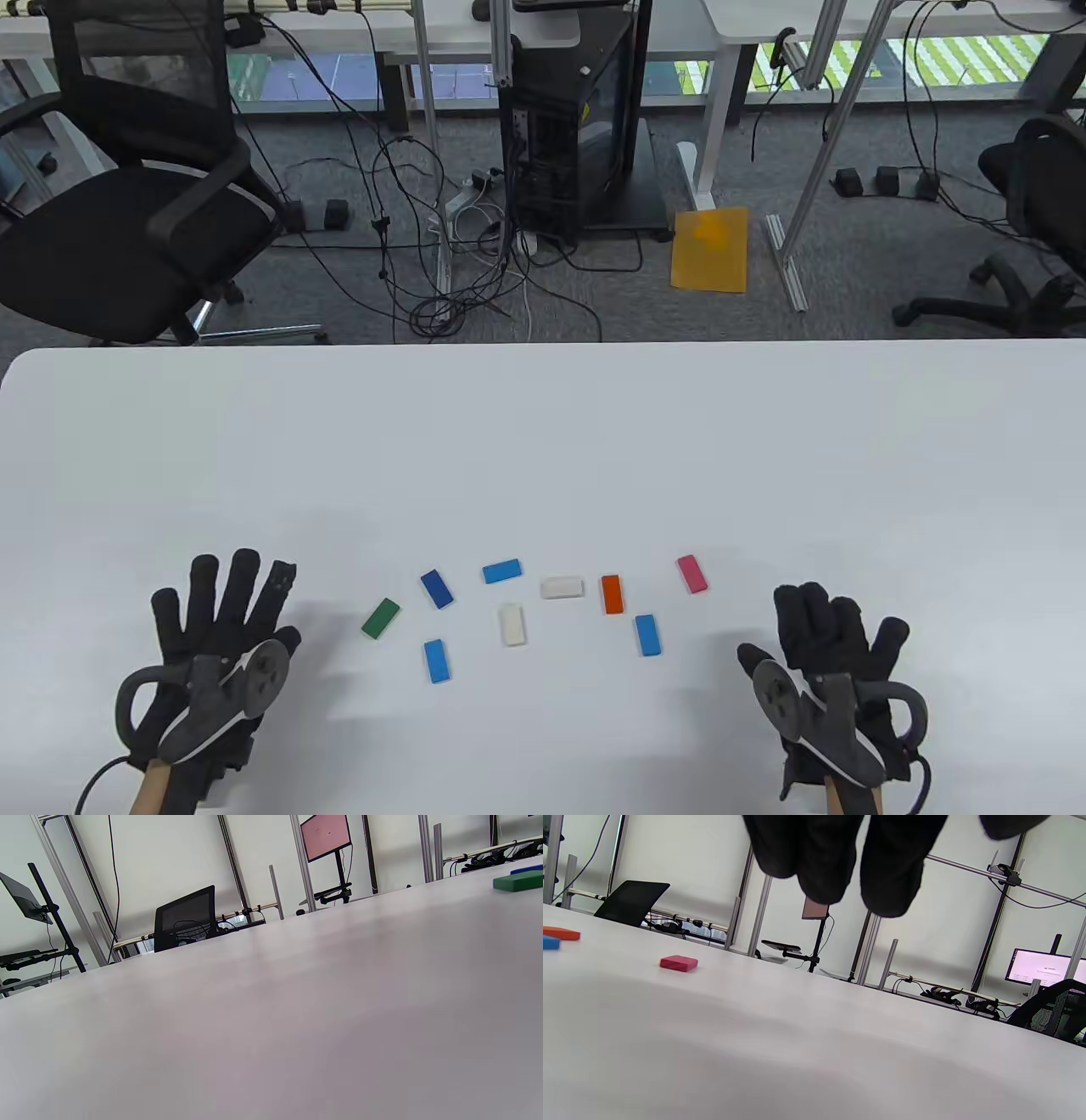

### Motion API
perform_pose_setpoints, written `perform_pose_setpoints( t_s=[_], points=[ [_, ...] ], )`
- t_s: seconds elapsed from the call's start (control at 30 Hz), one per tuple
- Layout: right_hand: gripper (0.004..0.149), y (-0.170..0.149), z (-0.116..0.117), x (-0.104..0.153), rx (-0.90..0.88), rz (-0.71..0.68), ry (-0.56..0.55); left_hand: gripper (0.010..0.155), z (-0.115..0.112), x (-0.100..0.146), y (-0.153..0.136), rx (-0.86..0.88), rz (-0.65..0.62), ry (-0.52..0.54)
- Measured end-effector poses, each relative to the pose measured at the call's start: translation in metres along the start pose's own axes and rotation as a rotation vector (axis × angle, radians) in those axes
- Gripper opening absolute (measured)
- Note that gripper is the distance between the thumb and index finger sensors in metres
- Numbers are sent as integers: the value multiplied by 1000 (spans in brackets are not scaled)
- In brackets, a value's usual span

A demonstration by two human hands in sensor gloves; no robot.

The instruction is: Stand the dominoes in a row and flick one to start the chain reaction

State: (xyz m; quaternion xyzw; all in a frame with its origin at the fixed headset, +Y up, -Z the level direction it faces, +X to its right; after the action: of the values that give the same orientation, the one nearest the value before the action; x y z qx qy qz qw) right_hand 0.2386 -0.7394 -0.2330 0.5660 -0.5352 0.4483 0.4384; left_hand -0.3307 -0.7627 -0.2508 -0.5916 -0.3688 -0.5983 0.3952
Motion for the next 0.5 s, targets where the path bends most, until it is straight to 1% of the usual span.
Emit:
perform_pose_setpoints(
  t_s=[0.13, 0.2, 0.3, 0.5],
  points=[
    [86, 0, 2, 0, -4, 0, 10, 71, 0, 0, 0, 8, 1, -5],
    [87, 1, 1, 0, -9, -4, -3, 71, 0, 0, 0, 4, 1, -1],
    [87, 5, -3, 1, -16, -26, -24, 71, 2, 1, 2, -10, 1, 11],
    [90, 17, -3, 0, 24, -73, -14, 71, 8, 3, 6, -6, -9, 38]
  ],
)
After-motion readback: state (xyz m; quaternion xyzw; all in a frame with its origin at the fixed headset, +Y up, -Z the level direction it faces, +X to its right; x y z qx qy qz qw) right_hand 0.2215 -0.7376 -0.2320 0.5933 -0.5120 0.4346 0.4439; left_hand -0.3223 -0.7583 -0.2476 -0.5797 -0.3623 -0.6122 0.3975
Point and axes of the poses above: the tracker on the back of each hand, its own y axis roughly to the thumb side, its own x axis roughly from the fingertips to the wrist, z = x × y, the point moved 2 cm from there along -x, roughly from the wrist to the fingertips, and after that the axes turned 10 degrees about -x, right-handed, at the moved point
